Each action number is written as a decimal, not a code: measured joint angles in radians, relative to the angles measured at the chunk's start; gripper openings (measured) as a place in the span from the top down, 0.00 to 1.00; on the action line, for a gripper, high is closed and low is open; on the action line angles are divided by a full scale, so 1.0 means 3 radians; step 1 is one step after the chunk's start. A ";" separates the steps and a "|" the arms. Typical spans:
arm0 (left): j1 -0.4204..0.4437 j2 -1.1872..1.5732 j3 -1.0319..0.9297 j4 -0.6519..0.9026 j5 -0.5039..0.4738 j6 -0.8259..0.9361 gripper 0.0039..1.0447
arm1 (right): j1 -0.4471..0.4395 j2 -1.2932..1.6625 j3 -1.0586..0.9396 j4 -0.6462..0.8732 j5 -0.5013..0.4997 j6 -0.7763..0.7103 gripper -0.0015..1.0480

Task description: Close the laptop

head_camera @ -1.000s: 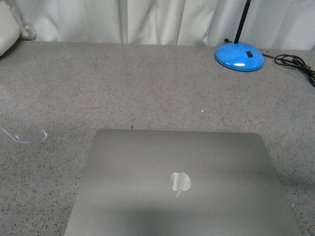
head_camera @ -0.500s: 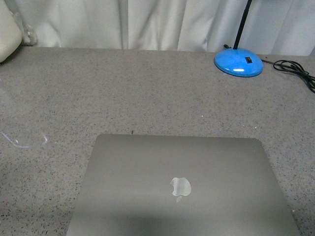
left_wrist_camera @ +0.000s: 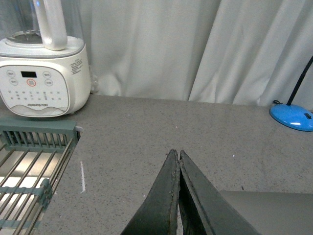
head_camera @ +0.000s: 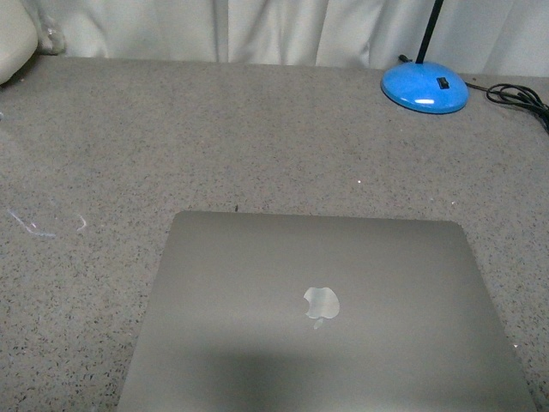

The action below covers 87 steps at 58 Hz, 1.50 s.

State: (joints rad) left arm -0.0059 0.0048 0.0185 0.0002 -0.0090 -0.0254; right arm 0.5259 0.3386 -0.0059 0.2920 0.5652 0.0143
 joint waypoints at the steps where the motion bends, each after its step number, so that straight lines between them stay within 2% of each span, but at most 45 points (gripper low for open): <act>1: 0.0000 0.0000 0.0000 0.0000 0.0009 0.0010 0.96 | -0.0092 -0.0214 0.0001 -0.0160 -0.0146 -0.0005 0.99; 3: 0.0001 -0.0003 0.0000 0.0000 0.0020 0.0023 0.96 | -0.0289 -0.0626 0.0008 -0.0451 -0.0440 -0.0011 0.99; 7: 0.0005 -0.0004 0.0000 0.0000 0.0033 0.0036 0.96 | -0.0520 -0.0954 0.0014 -0.0661 -0.0692 -0.0020 0.99; 20: 0.0008 -0.0004 0.0000 0.0000 0.0029 0.0057 0.96 | -0.0992 -0.1033 0.0037 -0.0885 -0.1181 -0.0034 0.99; 29: 0.0008 -0.0004 0.0000 0.0000 0.0028 0.0058 0.96 | -0.1207 -0.1074 0.0037 -0.0922 -0.1377 -0.0034 0.99; 33: 0.0008 -0.0005 0.0000 0.0000 0.0029 0.0058 0.96 | -0.1500 -0.1108 0.0038 -0.0970 -0.1770 -0.0037 0.99; 35: 0.0008 -0.0004 0.0000 0.0000 0.0032 0.0060 0.96 | -0.1603 -0.1109 0.0038 -0.0971 -0.1845 -0.0038 0.99; 41: 0.0008 -0.0005 0.0000 0.0000 0.0027 0.0058 0.96 | -0.1737 -0.1110 0.0039 -0.0974 -0.1851 -0.0036 0.99; 68: 0.0008 -0.0005 0.0000 0.0000 0.0028 0.0056 0.96 | -0.1745 -0.1109 0.0038 -0.0974 -0.1881 -0.0037 0.99; 80: 0.0008 -0.0005 0.0000 0.0000 0.0028 0.0058 0.62 | -0.1745 -0.1109 0.0038 -0.0974 -0.1879 -0.0042 0.68; 87: 0.0008 -0.0005 0.0000 0.0000 0.0028 0.0058 0.42 | -0.1745 -0.1109 0.0038 -0.0974 -0.1879 -0.0042 0.46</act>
State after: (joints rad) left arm -0.0036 0.0032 0.0185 0.0002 -0.0006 -0.0078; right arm 0.0025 0.0059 0.0055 -0.0002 0.0013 0.0017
